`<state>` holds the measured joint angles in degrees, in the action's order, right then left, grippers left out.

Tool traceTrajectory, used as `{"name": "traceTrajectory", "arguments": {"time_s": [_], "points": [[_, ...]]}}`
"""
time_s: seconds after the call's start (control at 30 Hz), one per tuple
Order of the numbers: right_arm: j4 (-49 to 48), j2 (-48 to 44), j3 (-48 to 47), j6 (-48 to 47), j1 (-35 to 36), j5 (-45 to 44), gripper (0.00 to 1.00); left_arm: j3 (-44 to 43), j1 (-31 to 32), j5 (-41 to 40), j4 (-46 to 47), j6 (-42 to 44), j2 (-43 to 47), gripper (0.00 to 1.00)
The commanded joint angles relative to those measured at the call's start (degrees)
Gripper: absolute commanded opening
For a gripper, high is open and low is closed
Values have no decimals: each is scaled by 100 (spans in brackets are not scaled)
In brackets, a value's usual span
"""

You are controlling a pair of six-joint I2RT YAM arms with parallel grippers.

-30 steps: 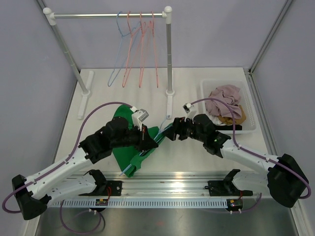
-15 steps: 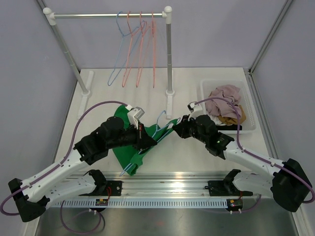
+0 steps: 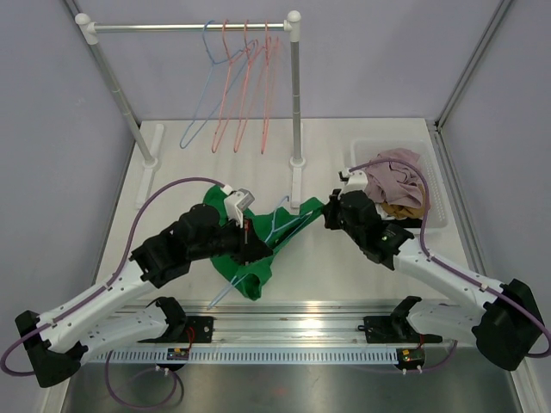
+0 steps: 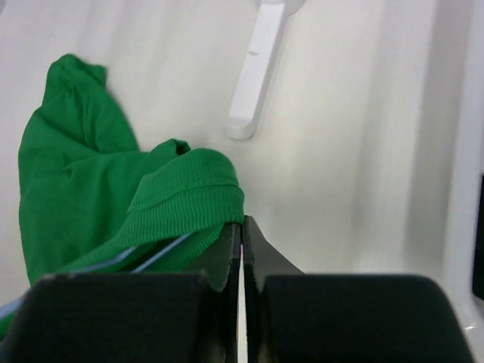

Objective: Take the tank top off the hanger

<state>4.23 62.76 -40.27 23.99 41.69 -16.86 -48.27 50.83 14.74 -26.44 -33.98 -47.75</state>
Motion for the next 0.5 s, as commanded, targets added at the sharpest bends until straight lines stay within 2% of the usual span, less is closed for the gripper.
{"name": "traceTrajectory", "arguments": {"time_s": [0.0, 0.13, 0.23, 0.47], "points": [[420, 244, -560, -61, -354, -854, 0, -69, 68, 441, 402, 93, 90, 0], [509, 491, -728, -35, -872, -407, 0, -16, 94, 758, 631, 75, 213, 0], [605, 509, -737, -43, -873, -266, 0, -24, 94, 872, 789, 110, 380, 0], [606, -236, -508, 26, -891, 972, 0, -104, 94, 636, 1315, 154, 722, 0]]}}
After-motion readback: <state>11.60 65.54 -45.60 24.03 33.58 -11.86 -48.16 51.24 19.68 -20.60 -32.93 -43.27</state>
